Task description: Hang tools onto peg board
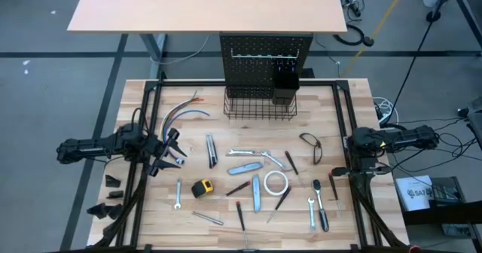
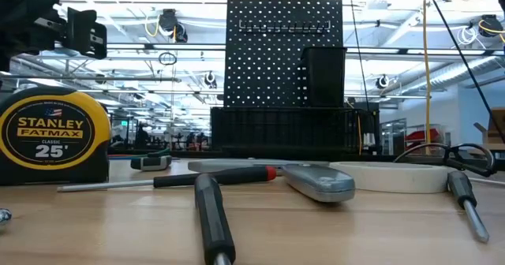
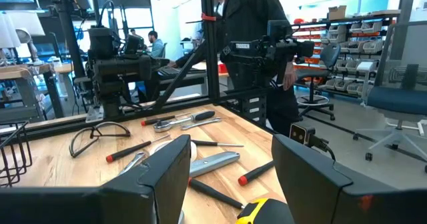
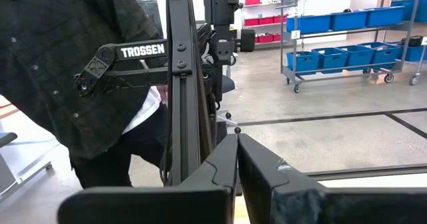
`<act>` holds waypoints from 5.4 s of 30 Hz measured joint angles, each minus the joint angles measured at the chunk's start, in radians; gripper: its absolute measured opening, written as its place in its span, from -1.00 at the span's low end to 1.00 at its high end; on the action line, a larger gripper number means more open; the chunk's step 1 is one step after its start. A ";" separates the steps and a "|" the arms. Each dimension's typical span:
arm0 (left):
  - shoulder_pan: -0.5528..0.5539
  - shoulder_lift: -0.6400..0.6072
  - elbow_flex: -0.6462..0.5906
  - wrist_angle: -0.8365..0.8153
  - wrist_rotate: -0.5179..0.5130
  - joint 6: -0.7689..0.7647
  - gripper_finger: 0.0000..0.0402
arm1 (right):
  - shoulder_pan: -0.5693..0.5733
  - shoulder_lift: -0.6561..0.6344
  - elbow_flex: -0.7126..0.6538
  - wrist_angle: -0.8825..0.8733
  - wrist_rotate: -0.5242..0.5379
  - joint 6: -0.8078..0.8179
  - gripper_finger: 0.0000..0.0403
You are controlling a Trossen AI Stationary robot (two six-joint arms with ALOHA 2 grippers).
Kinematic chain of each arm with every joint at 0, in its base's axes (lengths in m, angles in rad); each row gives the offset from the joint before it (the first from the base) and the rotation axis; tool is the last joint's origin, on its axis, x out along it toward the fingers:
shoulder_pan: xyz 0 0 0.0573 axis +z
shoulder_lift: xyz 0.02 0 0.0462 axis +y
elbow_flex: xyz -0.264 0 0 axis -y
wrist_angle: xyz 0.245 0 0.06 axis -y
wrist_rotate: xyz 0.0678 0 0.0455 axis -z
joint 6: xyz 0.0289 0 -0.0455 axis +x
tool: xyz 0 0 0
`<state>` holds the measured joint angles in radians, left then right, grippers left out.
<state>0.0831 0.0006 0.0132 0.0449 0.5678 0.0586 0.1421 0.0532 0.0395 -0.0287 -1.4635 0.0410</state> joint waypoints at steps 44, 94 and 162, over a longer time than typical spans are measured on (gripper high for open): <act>0.000 0.000 0.000 0.000 0.000 0.000 0.07 | -0.002 0.000 0.000 0.001 0.003 -0.078 -0.95; 0.001 0.000 -0.003 0.050 -0.466 -0.087 0.07 | -0.006 0.000 0.000 0.097 1.152 0.019 -0.95; 0.001 0.874 1.149 -0.301 -0.390 -0.228 0.07 | -0.097 0.832 1.078 -0.296 1.511 0.102 -0.92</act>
<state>0.0837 0.8741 1.1625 -0.2564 0.1773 -0.1697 0.0448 0.8849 1.1172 -0.3244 0.0471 0.1432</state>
